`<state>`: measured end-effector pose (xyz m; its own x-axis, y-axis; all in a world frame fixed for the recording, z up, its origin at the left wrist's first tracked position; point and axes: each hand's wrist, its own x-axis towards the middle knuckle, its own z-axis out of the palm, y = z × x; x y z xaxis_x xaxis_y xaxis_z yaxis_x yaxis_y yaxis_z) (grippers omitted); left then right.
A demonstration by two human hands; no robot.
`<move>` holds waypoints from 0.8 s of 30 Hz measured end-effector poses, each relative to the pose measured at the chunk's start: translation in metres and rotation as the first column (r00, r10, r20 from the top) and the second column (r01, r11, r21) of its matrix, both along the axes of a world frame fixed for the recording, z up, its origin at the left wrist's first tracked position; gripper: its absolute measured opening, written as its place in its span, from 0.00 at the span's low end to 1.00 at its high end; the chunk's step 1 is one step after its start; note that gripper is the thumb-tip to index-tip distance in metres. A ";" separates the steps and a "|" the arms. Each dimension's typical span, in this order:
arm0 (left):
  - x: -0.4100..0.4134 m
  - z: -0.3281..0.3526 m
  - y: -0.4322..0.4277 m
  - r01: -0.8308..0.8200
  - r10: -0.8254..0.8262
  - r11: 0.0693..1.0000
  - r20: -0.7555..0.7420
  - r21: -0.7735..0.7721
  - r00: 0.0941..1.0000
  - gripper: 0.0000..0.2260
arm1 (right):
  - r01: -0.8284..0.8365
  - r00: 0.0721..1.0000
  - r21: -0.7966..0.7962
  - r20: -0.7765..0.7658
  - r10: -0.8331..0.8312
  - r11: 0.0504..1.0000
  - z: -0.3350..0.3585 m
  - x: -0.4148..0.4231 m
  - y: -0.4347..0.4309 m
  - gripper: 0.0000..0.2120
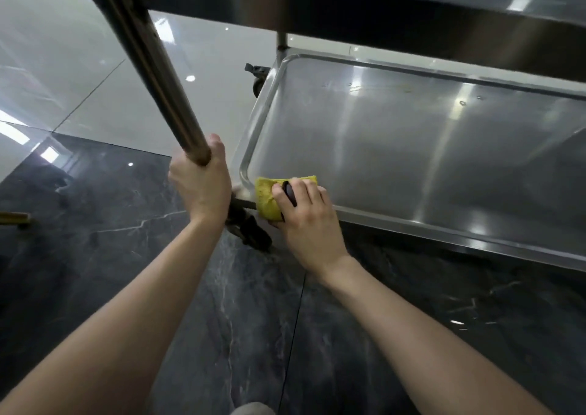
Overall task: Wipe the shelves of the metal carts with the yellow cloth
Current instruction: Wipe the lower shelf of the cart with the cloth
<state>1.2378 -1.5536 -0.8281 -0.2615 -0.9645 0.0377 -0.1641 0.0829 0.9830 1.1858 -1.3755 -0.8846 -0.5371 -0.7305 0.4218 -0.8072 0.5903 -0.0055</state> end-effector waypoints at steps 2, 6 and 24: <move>0.017 -0.018 0.027 -0.095 0.094 0.995 0.130 0.007 0.987 0.22 | 0.019 1.000 -0.006 0.001 -0.019 1.000 -0.001 -0.010 0.037 0.24; 0.041 -0.048 0.122 0.255 -0.218 0.960 0.269 -0.112 0.938 0.18 | 0.041 0.998 0.017 0.045 -0.042 0.999 0.000 -0.036 0.132 0.27; -0.057 0.088 0.176 0.892 -0.056 -0.177 0.901 0.415 -0.430 0.19 | 0.071 0.979 0.319 0.160 -0.128 0.945 0.060 -0.087 0.337 0.22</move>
